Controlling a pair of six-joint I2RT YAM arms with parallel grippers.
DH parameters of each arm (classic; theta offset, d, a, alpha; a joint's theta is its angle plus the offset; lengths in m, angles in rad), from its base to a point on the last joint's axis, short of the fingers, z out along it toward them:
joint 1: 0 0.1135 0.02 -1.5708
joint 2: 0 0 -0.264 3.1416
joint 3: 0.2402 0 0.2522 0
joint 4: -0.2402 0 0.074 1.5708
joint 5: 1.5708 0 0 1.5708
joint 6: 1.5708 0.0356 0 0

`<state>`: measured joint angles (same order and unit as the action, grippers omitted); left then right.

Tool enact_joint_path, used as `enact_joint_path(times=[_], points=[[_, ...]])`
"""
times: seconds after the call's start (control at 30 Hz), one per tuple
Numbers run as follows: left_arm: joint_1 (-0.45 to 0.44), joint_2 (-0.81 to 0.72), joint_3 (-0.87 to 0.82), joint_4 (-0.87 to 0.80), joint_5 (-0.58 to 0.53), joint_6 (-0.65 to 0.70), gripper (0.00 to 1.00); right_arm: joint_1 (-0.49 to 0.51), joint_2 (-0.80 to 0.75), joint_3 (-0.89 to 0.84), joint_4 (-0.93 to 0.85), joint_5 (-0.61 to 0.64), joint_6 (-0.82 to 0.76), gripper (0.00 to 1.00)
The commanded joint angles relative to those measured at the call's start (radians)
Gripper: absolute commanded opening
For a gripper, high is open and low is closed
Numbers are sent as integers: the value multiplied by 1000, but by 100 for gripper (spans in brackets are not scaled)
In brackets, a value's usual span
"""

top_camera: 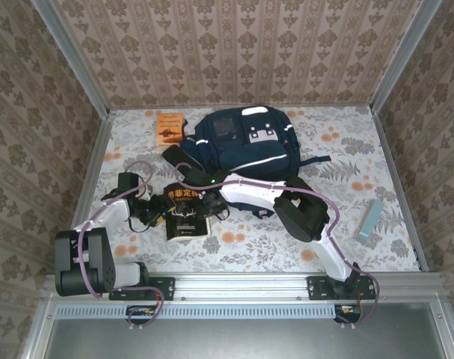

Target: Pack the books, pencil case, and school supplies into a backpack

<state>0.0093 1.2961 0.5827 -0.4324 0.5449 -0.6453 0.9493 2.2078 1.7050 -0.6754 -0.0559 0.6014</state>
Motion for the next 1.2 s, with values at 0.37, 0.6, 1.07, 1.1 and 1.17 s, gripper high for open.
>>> enact_joint_path(times=[0.37, 0.6, 1.07, 1.1, 1.17], points=[[-14, -47, -17, 101, 316, -98, 53, -17, 76, -53, -1, -33, -15, 30], [-63, -41, -9, 138, 392, -96, 53, -42, 70, -96, 37, -90, -16, 25], [-58, -41, 3, 94, 300, -79, 36, -60, 22, -125, 39, -76, -21, 30], [-57, -52, 3, 84, 291, -76, 35, -61, 5, -134, 43, -70, -21, 33], [-56, -76, 3, 61, 274, -64, 33, -61, -40, -154, 52, -50, -21, 40]])
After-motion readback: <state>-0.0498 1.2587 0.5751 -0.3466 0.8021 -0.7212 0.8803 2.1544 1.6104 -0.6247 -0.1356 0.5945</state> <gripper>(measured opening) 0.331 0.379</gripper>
